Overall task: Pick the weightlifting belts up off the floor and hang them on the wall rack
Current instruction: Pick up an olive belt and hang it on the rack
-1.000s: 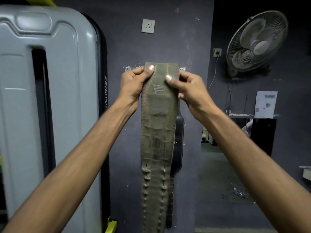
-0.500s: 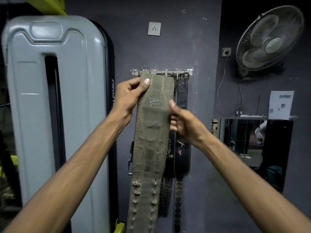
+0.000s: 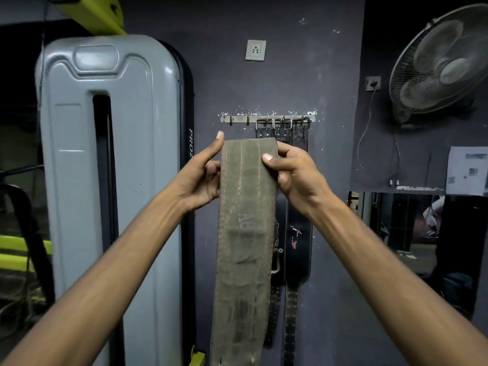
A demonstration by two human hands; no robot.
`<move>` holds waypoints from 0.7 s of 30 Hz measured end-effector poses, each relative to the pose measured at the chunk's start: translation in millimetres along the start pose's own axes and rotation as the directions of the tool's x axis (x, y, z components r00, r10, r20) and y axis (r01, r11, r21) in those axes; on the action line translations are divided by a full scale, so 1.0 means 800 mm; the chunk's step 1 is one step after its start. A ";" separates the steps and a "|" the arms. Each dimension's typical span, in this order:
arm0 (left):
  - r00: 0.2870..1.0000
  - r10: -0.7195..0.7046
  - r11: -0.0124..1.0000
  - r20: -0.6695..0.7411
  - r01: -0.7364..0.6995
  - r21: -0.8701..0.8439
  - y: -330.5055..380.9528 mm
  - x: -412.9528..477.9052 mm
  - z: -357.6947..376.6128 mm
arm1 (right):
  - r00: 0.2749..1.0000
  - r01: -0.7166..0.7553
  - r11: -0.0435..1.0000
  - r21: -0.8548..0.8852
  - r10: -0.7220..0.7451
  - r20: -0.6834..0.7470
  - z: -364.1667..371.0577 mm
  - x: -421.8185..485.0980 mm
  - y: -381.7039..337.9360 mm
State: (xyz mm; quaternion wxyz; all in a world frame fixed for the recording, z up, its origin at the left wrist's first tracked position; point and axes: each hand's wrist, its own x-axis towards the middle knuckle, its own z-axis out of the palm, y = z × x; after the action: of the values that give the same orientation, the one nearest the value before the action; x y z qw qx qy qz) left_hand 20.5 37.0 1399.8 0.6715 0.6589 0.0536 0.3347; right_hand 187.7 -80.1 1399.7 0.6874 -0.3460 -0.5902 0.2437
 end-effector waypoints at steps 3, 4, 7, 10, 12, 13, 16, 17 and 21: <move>0.999 0.029 0.996 -0.017 -0.030 -0.087 0.005 0.012 0.015 | 0.999 0.042 0.989 -0.139 -0.041 0.010 -0.016 -0.012 -0.003; 0.998 0.057 0.996 -0.017 -0.058 -0.073 0.006 0.018 0.019 | 0.999 0.036 0.986 -0.162 -0.034 0.012 -0.022 -0.016 -0.003; 0.989 0.150 0.987 0.018 -0.151 0.054 0.008 0.031 0.031 | 0.999 -0.048 0.995 -0.090 0.050 0.022 -0.039 -0.027 -0.003; 0.966 0.245 0.944 0.087 -0.258 0.208 -0.002 0.026 0.044 | 0.983 -0.179 0.984 0.002 0.179 -0.026 -0.047 -0.026 -0.011; 0.947 0.288 0.897 0.141 -0.318 0.306 -0.015 0.018 0.049 | 0.964 -0.252 0.967 0.042 0.255 -0.073 -0.050 -0.018 -0.019; 0.942 0.296 0.884 0.160 -0.334 0.328 -0.021 0.014 0.050 | 0.957 -0.275 0.959 0.066 0.279 -0.081 -0.050 -0.013 -0.022; 0.953 0.268 0.917 0.141 -0.298 0.266 -0.034 0.012 0.049 | 0.953 -0.286 0.951 0.114 0.295 -0.071 -0.041 -0.006 -0.020; 0.972 0.210 0.946 0.110 -0.230 0.229 -0.033 0.012 0.051 | 0.964 -0.250 0.964 0.090 0.257 -0.071 -0.039 -0.006 -0.016; 0.999 -0.040 0.990 -0.025 0.043 0.138 -0.027 0.026 0.050 | 0.999 0.036 0.992 -0.118 -0.037 -0.010 -0.046 -0.018 0.004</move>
State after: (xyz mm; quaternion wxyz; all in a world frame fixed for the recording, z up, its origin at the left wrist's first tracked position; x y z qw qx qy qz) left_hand 65.7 15.9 1392.4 0.6304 0.6988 0.0980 0.3235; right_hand 221.5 -95.9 1385.8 0.6737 -0.3766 -0.6056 0.1938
